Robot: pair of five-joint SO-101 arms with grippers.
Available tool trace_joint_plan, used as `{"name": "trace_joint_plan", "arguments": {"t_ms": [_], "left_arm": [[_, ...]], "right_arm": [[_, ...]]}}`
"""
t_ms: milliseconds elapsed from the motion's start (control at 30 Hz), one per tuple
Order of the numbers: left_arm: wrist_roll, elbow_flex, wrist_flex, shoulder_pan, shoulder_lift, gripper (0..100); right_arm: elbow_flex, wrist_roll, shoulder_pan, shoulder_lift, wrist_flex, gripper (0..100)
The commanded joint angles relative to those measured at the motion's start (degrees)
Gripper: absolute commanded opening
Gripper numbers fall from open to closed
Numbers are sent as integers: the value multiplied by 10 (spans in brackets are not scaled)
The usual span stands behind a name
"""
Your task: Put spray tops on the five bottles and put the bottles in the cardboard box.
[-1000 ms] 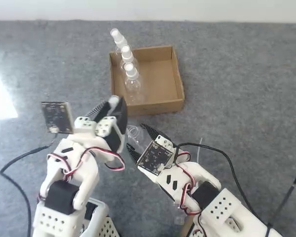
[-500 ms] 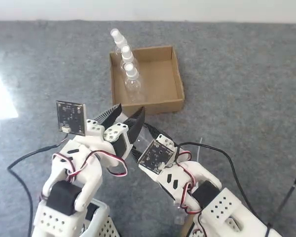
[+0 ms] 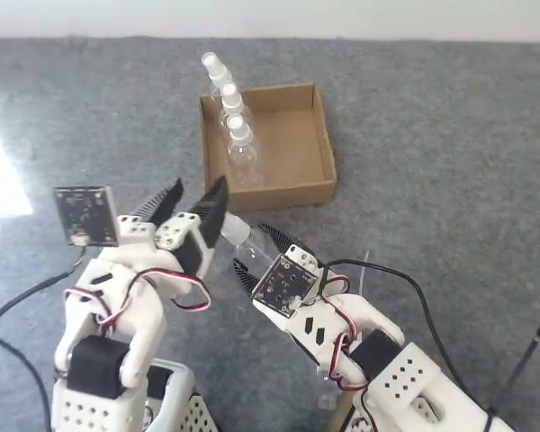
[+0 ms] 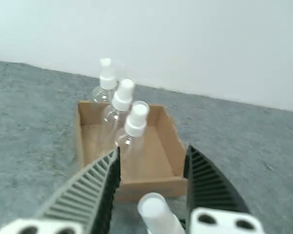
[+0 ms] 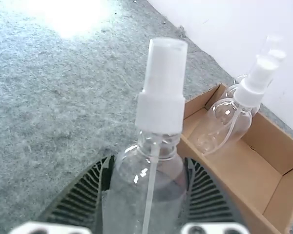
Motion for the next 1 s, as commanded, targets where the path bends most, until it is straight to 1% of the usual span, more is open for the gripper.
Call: {"name": "trace_joint_plan", "arguments": {"t_ms": [0,267,367,633,867,967], "left_arm": [[-3,-32,-12,-35,-6,199],[1,-17,-14,-105,-5,199],[22,9,-18,-116,-5,199],[28,82,-94,-115,-5,199],[28,89,-97,-115,-5,199],[28,90,-97,-111,-2,199]], "right_arm": [[-11,9,8,-17,-9,65],[-11,10,8,-17,-8,65],[-11,11,8,-17,-9,65],[-15,11,8,-17,-15,65],[-16,11,8,-19,-15,65],[-13,11,8,-46,-9,65]]}}
